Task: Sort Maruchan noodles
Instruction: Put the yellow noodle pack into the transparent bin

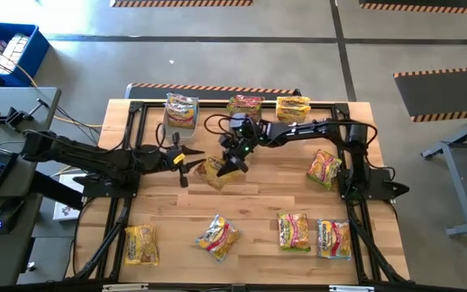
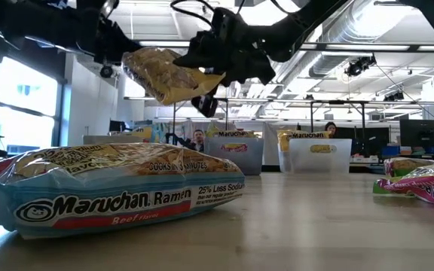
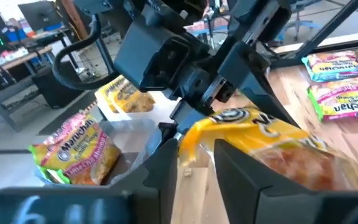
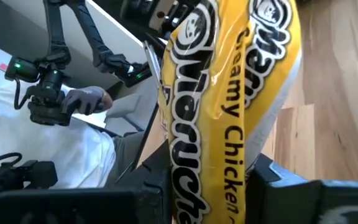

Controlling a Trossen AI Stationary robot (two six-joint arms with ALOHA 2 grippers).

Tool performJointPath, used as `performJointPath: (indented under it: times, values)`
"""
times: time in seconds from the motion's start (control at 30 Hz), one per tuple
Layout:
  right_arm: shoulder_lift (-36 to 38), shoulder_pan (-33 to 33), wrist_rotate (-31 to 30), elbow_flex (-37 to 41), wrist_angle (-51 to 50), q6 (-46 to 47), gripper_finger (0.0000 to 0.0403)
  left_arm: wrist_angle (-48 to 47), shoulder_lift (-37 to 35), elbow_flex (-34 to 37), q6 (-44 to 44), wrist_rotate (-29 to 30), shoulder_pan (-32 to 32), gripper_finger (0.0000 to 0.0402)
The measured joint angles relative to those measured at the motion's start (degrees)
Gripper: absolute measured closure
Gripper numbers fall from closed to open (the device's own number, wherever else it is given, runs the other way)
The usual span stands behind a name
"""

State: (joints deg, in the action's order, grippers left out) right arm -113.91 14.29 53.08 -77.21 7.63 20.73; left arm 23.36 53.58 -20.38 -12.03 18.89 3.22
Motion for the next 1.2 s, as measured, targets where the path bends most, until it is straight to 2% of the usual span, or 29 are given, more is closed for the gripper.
performJointPath:
  times: [0.17,0.3,0.53,0.67,0.83,0.9,1.0,1.2]
  values:
    - [3.1,0.9,-0.7,0.0,-4.2,-1.2,0.0309,-1.0,-1.3,0.0,-2.0,-1.5,0.0,0.0289]
    - [7.2,2.3,-4.5,0.0,-12.0,-7.2,0.0309,-1.0,-1.1,0.0,-2.5,-1.7,0.0,0.0293]
    - [15.7,7.1,-13.6,0.0,-29.2,-15.7,0.0309,10.8,-1.1,6.9,1.5,-9.4,-3.4,0.0302]
    - [21.0,10.4,-22.1,0.0,-39.1,-21.4,0.0309,16.6,-1.0,9.6,5.8,-15.6,-6.6,0.0302]
    - [26.1,15.0,-37.9,0.0,-51.2,-33.0,0.0309,18.0,-1.1,10.0,8.0,-20.4,-10.0,0.0303]
    - [26.9,17.0,-43.1,0.0,-55.8,-38.3,0.0309,18.1,-1.1,10.0,8.4,-21.0,-11.0,0.0303]
    - [26.8,20.8,-46.6,0.0,-60.5,-44.9,0.0309,18.1,-1.1,10.0,9.0,-22.6,-12.0,0.0303]
    - [23.4,28.9,-47.3,0.0,-61.7,-52.6,0.0309,18.0,-0.9,10.0,10.3,-23.9,-12.3,0.0303]
